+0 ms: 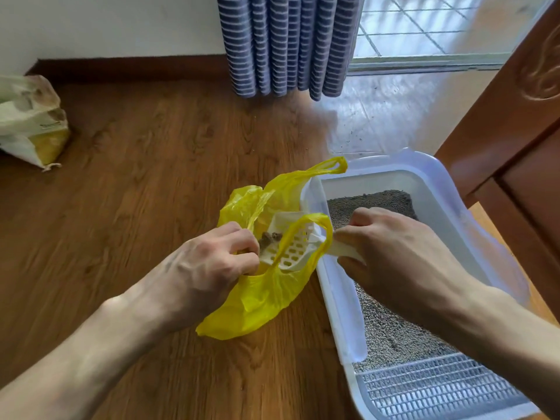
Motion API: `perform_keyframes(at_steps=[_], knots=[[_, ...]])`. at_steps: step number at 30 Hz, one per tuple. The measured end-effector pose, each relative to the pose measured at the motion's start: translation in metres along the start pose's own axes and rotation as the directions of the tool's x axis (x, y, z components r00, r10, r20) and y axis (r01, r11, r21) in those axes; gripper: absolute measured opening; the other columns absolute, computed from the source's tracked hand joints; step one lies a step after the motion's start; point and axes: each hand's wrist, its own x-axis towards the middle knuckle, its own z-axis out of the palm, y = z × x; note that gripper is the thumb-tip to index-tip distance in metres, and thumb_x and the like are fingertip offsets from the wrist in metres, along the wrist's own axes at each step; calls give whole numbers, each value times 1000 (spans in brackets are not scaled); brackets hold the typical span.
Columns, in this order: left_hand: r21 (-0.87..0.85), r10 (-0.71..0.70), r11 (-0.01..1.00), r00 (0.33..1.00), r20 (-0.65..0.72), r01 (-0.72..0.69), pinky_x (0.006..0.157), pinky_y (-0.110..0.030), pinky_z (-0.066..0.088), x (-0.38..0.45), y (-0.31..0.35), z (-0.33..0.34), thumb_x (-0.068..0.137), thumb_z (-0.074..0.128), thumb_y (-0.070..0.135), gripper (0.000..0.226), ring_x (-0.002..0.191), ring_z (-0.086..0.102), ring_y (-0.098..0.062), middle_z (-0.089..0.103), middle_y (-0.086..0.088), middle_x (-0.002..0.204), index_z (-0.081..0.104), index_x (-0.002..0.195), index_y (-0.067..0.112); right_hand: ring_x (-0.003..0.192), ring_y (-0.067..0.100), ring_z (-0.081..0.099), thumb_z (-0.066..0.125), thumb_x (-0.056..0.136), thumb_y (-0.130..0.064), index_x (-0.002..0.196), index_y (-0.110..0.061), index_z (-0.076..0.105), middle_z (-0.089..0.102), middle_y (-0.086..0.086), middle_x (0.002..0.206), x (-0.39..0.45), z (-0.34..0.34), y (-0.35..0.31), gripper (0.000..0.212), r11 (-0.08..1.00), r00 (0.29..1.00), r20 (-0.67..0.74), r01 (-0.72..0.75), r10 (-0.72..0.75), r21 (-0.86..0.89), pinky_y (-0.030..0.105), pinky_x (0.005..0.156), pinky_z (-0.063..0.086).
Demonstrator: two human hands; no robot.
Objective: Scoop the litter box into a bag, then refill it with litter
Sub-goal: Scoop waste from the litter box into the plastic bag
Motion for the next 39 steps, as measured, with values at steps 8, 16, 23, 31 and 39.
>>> perform_keyframes(at_steps=[8, 16, 23, 31, 39], knots=[[-14, -8, 1000, 1000, -1, 8, 64, -39, 56, -2, -2, -1, 79, 76, -6, 25, 92, 60, -22, 63, -1, 103, 63, 85, 15, 76, 26, 55, 69, 77, -30, 82, -24, 65, 54, -3, 78, -4, -4, 2, 9, 1000, 999, -51, 11, -12, -27, 35, 60, 45], [-24, -10, 1000, 1000, -25, 9, 68, -40, 56, 1, -1, 0, 74, 75, -10, 30, 93, 61, -22, 64, -1, 102, 64, 87, 15, 75, 22, 54, 64, 80, -32, 86, -25, 69, 52, -4, 78, -11, -3, 11, 10, 999, 994, -93, -51, 51, 3, 31, 59, 38], [2, -44, 999, 997, -60, 44, 71, -41, 57, 2, 0, -3, 72, 75, -12, 29, 91, 61, -24, 65, -2, 101, 67, 86, 12, 67, 20, 56, 68, 79, -34, 91, -28, 69, 57, -6, 79, -27, -6, 20, 13, 976, 980, -148, -104, 134, 192, 35, 56, 47], [0, -137, 990, 987, -88, 138, 82, -40, 56, 4, 9, 1, 76, 74, -3, 26, 99, 61, -22, 65, 0, 104, 70, 98, 11, 67, 8, 58, 70, 79, -36, 92, -27, 70, 62, -10, 81, -65, 11, 43, 16, 919, 942, -170, -225, 290, 325, 20, 60, 39], [-14, -207, 978, 973, -101, 207, 82, -47, 57, 10, 22, 3, 83, 50, 28, 31, 99, 63, -27, 66, -1, 104, 69, 101, 13, 76, 10, 65, 69, 81, -31, 99, -22, 71, 67, -7, 88, -112, 17, 65, 20, 840, 871, -130, -402, 474, 364, 39, 71, 55]])
